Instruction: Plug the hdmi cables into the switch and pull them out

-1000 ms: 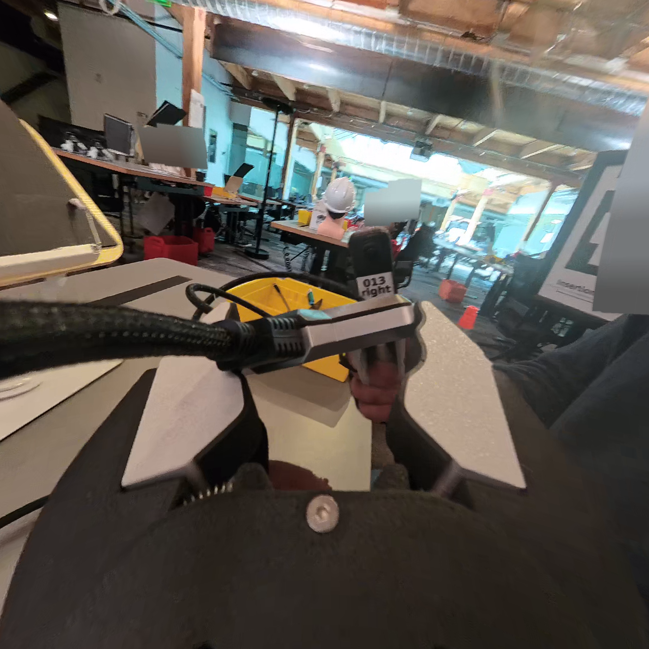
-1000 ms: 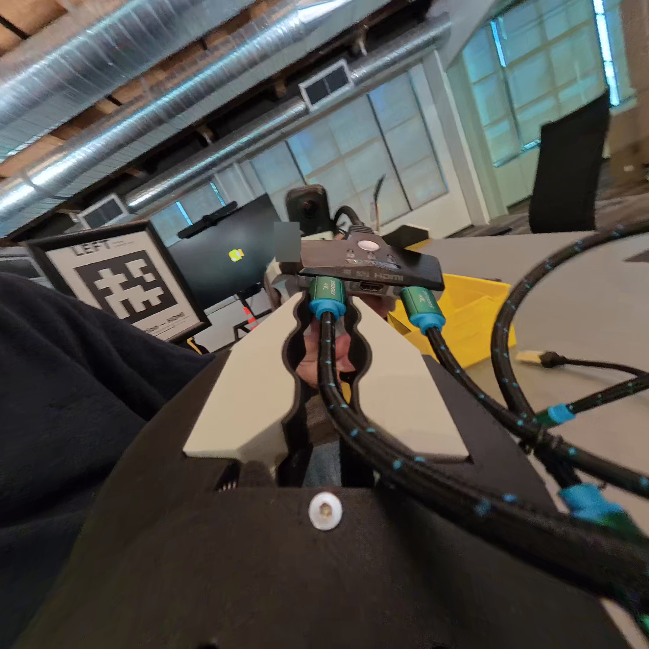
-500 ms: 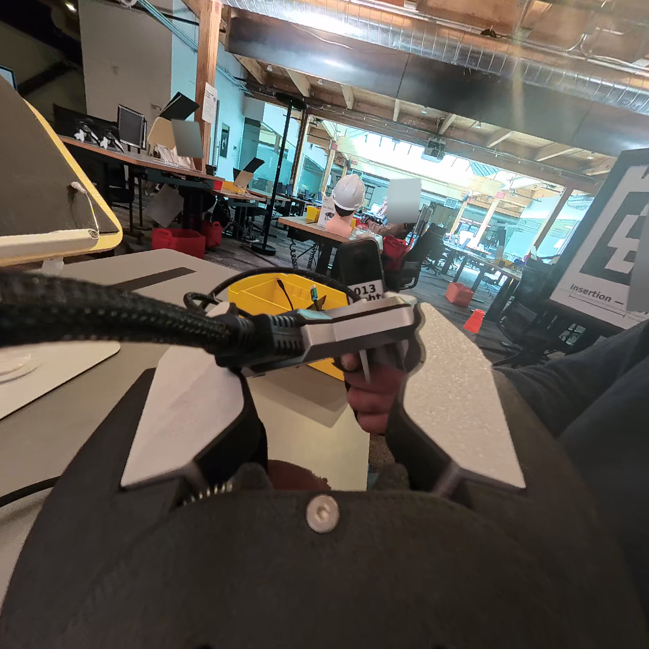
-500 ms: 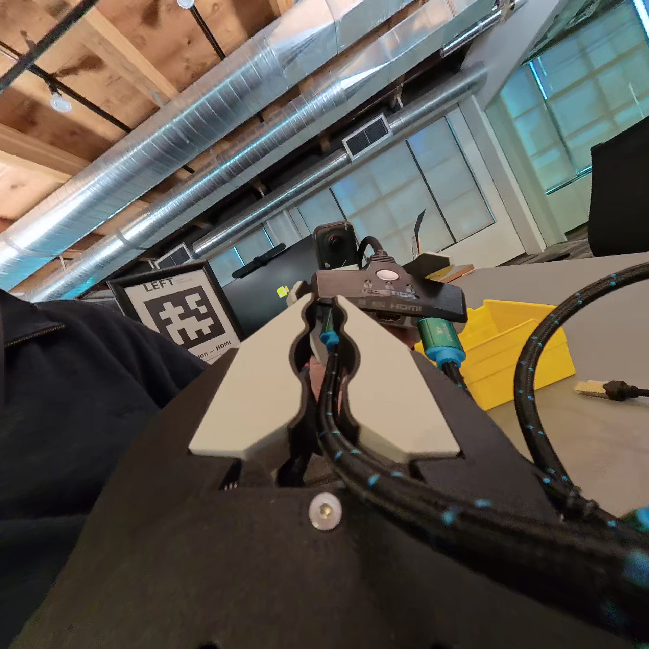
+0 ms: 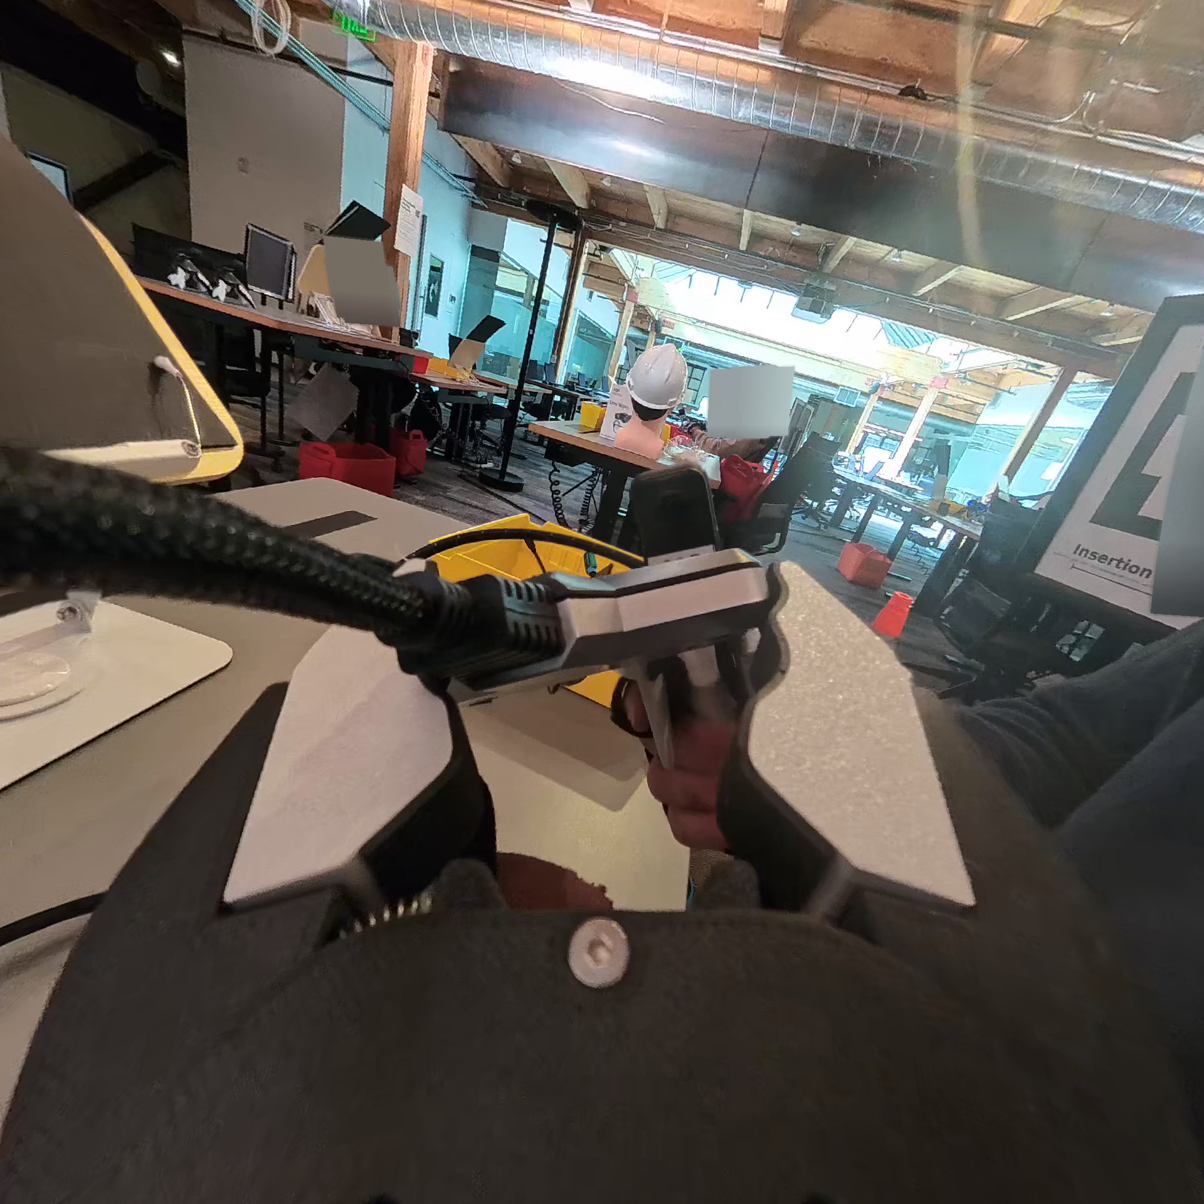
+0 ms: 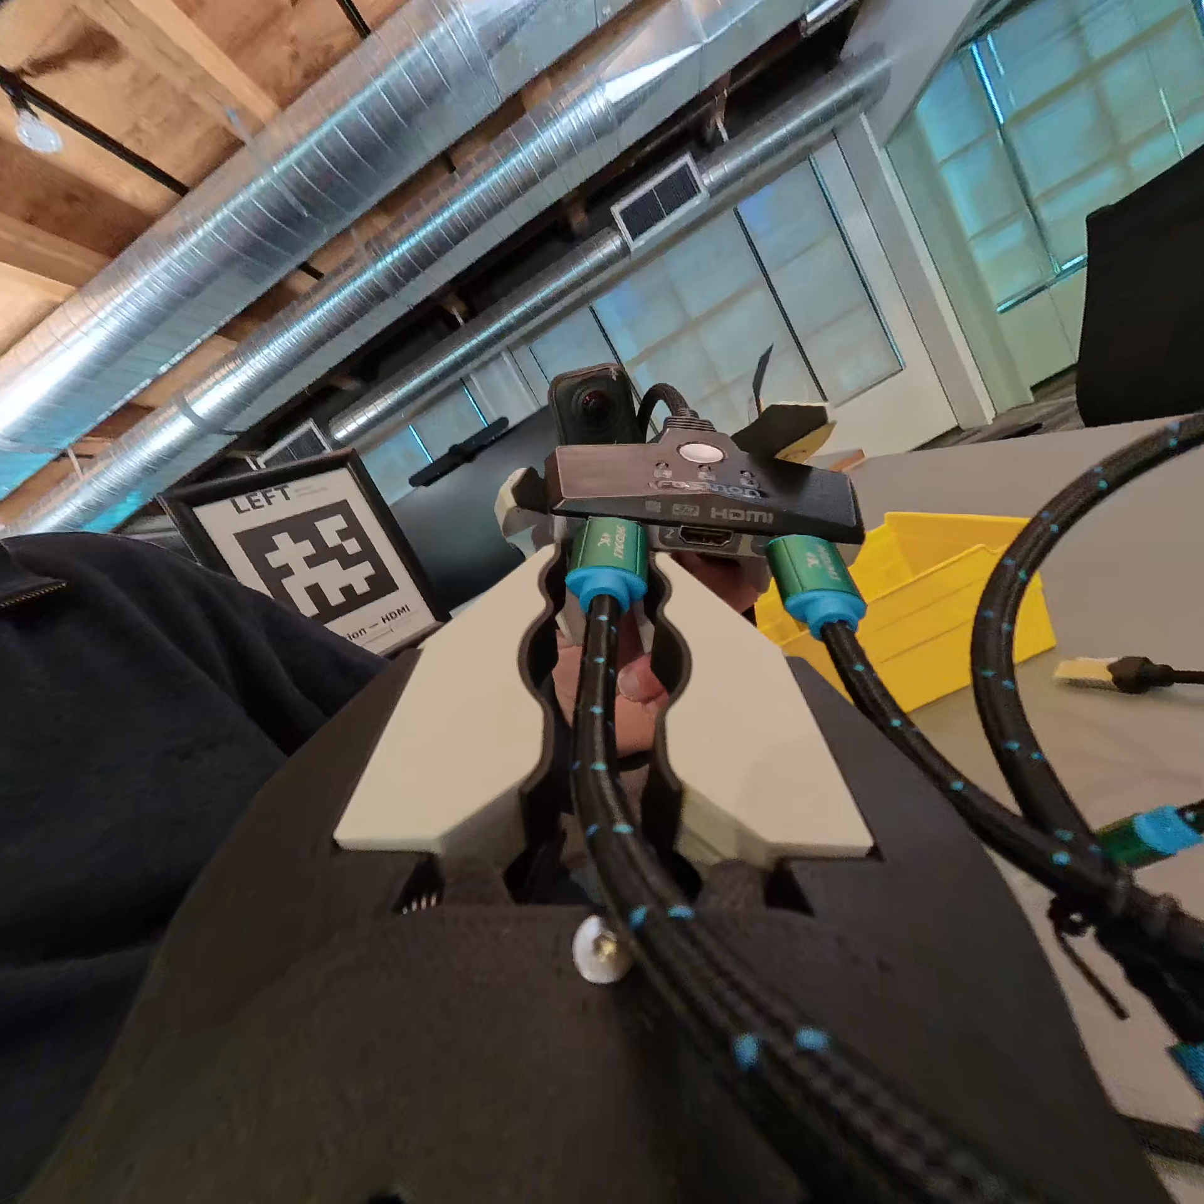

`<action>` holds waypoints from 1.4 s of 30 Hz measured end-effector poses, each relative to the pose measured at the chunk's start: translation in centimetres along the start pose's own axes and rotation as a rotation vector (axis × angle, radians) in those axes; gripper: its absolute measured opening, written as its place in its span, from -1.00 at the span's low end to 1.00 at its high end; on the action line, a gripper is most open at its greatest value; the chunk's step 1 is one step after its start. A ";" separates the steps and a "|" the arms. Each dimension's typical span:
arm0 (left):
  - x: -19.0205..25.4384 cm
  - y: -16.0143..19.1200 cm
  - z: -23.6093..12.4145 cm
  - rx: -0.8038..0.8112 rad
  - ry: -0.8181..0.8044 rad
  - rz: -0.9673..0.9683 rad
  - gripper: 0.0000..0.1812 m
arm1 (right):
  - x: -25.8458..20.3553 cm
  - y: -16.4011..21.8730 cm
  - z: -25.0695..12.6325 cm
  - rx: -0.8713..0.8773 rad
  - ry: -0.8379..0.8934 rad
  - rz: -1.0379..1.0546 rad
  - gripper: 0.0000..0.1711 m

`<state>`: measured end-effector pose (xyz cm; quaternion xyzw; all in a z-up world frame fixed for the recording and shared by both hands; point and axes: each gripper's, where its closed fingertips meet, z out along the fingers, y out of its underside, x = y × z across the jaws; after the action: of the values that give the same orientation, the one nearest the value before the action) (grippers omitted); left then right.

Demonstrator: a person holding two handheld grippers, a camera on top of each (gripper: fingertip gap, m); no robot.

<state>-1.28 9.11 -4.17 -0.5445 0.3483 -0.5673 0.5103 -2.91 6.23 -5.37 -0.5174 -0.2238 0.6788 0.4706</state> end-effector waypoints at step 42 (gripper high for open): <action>1.3 -0.8 -0.3 -0.017 0.144 0.038 0.00 | -1.3 -1.2 -0.1 -0.056 0.011 -0.144 -0.76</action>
<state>-1.57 8.00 -3.10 -0.5000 0.3993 -0.5924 0.4896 -2.27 5.63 -3.82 -0.5166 -0.2768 0.6337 0.5049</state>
